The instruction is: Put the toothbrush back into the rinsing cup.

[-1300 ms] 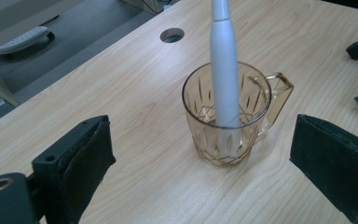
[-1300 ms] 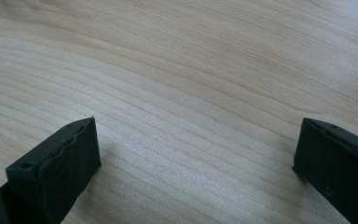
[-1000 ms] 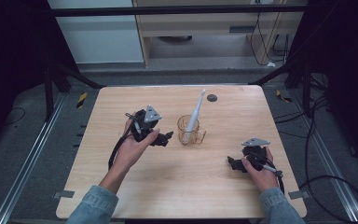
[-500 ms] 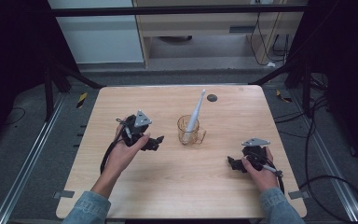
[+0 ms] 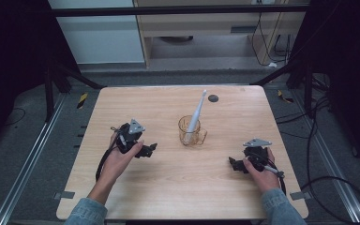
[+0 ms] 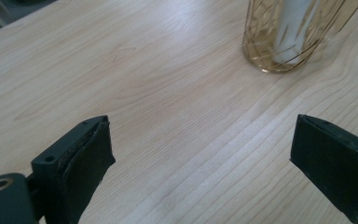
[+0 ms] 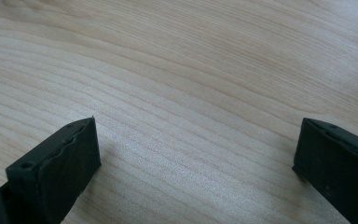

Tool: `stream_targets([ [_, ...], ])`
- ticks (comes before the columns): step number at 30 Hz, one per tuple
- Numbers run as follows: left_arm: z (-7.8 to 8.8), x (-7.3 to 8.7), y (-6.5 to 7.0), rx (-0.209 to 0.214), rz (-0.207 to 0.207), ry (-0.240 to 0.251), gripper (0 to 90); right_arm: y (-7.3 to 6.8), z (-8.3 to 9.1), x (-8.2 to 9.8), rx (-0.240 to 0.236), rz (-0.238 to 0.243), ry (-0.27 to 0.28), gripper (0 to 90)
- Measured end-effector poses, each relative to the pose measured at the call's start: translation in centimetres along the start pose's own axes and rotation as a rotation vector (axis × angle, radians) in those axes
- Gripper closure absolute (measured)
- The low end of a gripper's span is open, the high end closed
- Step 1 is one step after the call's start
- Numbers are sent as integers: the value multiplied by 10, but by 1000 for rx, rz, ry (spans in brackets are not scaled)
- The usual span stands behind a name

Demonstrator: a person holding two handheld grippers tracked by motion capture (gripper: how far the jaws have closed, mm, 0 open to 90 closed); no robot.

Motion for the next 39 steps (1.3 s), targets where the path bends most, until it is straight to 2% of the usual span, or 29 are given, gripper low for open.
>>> stream_targets([
  [9, -8, 28, -16, -31, 29, -55, 49, 0, 0, 0, 2, -1, 0, 4],
  [18, -13, 52, -36, -62, 79, -89, 51, 0, 0, 0, 2, 0, 0, 4],
  [24, -18, 61, -48, -85, 115, -102, 54, 0, 0, 0, 3, 1, 0, 4],
  [27, -23, 65, -53, -90, 114, -114, 53, 0, 0, 0, 3, 1, 1, 4],
  [32, -31, 71, -61, -88, 156, -100, 52, 0, 0, 0, 3, 1, 1, 4],
  [36, -42, 71, -65, -57, 162, -96, 57, 0, 0, 0, 3, 1, 1, 4],
  [39, -50, 73, -66, -71, 148, -108, 58, 0, 0, 0, 3, 0, 1, 4],
])
Point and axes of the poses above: each handheld gripper's, and its own axes: z roughly backward along the jaws, x roughly out of its underside, y roughly to its right, the point moved 1 cm from there along -z, roughly forward along the jaws, and after that the axes turned 14 degrees about -x, right-handed, at the moved point
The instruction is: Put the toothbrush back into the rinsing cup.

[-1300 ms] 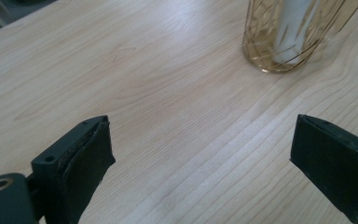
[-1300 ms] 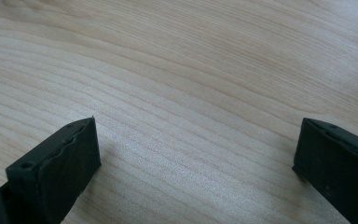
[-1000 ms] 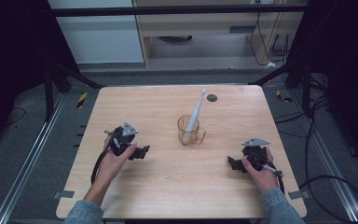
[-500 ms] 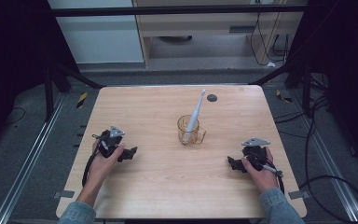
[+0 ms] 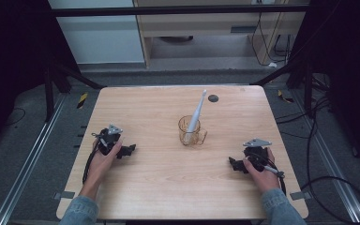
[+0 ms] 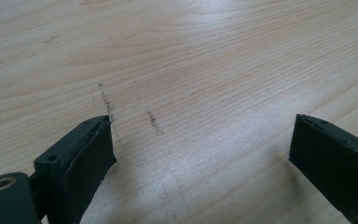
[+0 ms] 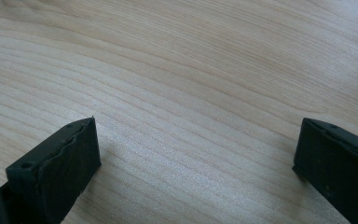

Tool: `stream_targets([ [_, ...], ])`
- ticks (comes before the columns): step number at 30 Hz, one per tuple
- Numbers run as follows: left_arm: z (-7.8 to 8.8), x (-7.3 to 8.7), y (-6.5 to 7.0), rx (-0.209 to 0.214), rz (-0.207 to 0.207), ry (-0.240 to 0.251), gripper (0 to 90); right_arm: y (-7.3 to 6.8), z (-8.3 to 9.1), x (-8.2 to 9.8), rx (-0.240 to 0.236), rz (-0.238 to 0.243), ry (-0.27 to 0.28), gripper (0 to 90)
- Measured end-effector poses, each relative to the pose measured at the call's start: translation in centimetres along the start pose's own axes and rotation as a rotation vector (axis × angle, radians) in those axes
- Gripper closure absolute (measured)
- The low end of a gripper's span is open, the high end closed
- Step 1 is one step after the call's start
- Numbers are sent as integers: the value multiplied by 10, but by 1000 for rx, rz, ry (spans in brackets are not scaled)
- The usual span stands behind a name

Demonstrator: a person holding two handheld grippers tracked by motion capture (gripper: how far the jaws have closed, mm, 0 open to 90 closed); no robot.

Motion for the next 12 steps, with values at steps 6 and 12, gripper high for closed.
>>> stream_targets([
  [6, -6, 3, -2, 25, 12, 23, 11, 0, 0, 0, 0, 0, 0, 3],
  [12, -7, 3, -2, 19, 29, 13, 0, 0, 0, 0, 0, 1, 0, 4],
])
Point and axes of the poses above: each handheld gripper's, and its own axes: z roughly backward along the jaws, x roughly out of its underside, y roughly to its right, the point moved 1 cm from there along -z, roughly forward along the jaws, and after that the axes turned 14 degrees about -x, right-handed, at the moved point
